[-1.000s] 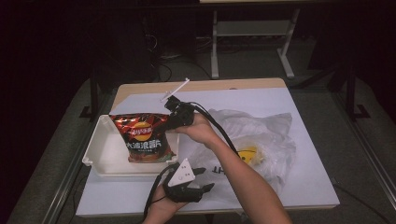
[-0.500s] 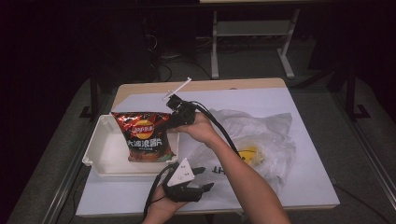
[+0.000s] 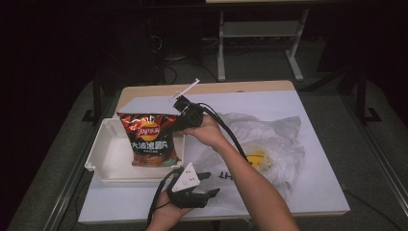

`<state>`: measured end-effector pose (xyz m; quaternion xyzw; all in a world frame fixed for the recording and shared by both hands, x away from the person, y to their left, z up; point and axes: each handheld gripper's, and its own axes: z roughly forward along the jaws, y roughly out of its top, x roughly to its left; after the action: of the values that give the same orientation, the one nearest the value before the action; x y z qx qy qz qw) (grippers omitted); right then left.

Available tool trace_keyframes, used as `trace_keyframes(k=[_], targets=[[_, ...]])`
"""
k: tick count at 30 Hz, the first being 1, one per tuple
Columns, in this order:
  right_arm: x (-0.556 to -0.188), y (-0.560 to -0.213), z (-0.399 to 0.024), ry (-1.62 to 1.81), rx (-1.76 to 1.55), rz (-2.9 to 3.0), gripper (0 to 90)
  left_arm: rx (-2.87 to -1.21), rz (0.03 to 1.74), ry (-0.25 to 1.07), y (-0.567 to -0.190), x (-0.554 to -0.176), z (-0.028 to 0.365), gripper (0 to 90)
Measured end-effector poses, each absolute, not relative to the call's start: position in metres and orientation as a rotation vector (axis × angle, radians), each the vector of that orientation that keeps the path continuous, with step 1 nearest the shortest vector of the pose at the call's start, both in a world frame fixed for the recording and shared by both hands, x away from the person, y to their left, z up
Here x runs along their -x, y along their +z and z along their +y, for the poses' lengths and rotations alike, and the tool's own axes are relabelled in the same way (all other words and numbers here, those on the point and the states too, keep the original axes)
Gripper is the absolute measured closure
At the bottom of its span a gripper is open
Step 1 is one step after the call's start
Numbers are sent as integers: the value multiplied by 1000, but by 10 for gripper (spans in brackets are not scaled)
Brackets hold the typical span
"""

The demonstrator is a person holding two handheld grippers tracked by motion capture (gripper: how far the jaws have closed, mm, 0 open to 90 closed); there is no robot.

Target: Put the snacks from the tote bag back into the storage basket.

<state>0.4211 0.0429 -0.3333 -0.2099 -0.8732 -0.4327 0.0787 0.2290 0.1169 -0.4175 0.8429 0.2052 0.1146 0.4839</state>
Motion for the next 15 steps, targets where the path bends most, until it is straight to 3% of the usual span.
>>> trace_keyframes(k=[15], targets=[[-424, -332, 36, -1288, 680, -2633, 576, -2049, 502, 278, -417, -229, 118, 432]])
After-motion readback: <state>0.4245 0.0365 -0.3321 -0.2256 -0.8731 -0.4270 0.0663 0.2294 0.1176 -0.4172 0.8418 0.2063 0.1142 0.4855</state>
